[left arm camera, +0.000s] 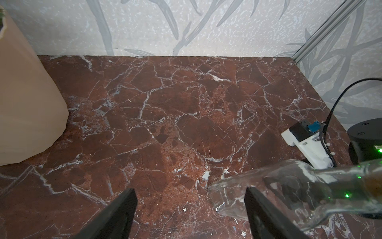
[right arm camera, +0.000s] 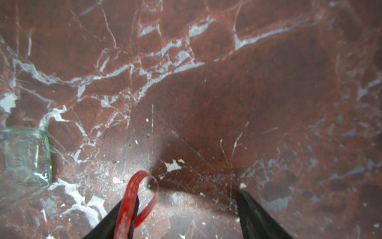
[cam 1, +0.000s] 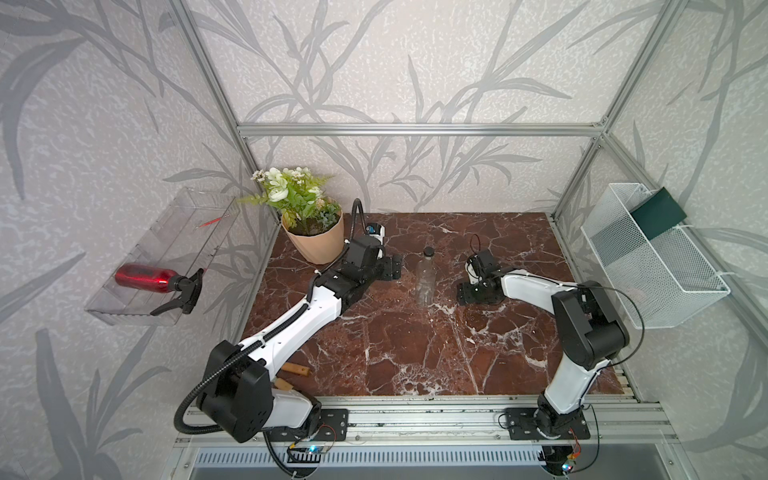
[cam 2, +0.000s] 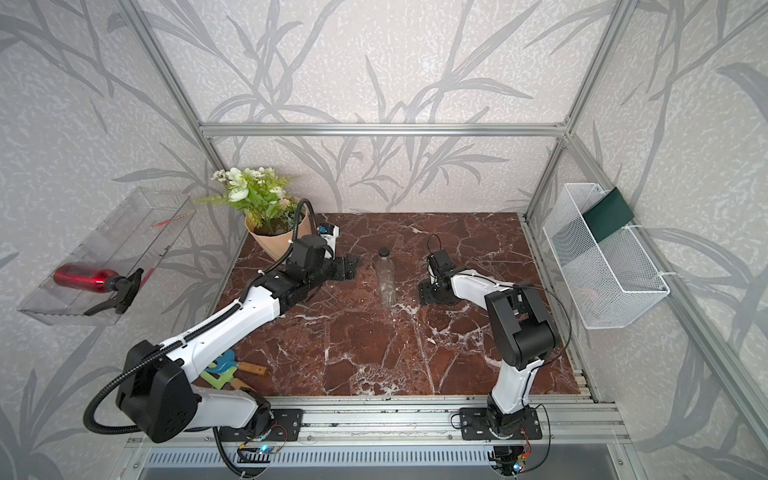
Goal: Remove the label from the bottle
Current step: Place the label at the center of the board.
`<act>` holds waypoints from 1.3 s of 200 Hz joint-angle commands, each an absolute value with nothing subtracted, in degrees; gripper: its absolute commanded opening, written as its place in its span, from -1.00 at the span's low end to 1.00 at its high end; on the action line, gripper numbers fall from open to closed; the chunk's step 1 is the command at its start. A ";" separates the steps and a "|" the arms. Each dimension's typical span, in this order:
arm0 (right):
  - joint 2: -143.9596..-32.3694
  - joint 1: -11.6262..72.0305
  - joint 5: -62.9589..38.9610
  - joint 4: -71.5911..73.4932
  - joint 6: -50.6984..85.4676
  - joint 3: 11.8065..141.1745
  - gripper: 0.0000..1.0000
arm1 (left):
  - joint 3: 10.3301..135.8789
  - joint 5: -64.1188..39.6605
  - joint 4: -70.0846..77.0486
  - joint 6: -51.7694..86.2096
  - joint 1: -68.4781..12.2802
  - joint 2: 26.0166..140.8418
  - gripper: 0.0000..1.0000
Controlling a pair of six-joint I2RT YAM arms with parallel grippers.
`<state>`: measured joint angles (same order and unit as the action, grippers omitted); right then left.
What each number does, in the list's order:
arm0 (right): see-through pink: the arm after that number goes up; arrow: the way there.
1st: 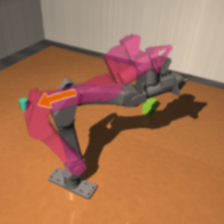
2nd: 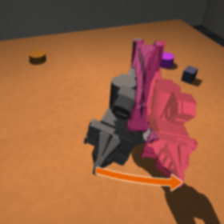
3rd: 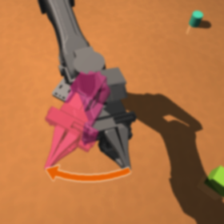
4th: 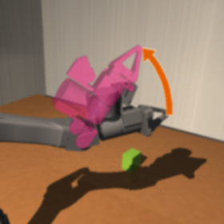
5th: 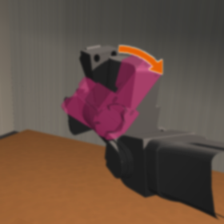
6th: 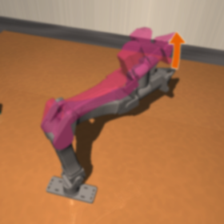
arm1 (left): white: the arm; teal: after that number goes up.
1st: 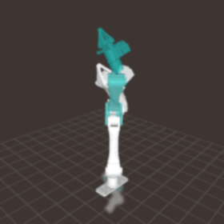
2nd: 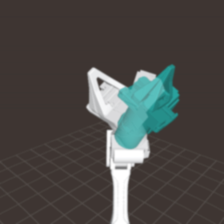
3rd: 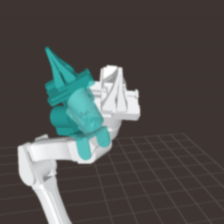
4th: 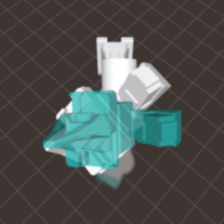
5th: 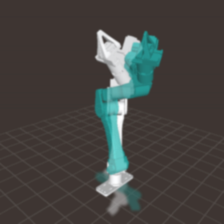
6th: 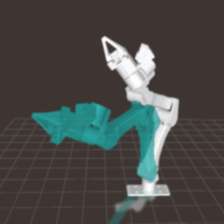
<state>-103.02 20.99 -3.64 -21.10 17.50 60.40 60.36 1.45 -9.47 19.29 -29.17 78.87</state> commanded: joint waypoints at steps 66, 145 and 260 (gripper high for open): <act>-98.84 17.31 -31.18 -13.06 18.88 56.97 0.37 | 57.08 2.11 -8.39 21.44 -28.34 76.11 0.70; -91.11 17.16 -39.20 -15.88 18.91 50.71 0.31 | 49.11 1.18 -8.34 26.82 -28.30 70.33 0.70; -93.16 16.70 -35.12 -12.91 19.69 51.69 0.03 | 47.18 -0.73 -5.96 27.15 -28.17 70.73 0.70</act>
<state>-92.33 16.88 -34.98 -14.04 19.90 50.63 47.92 -0.12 -7.11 26.09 -28.36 71.16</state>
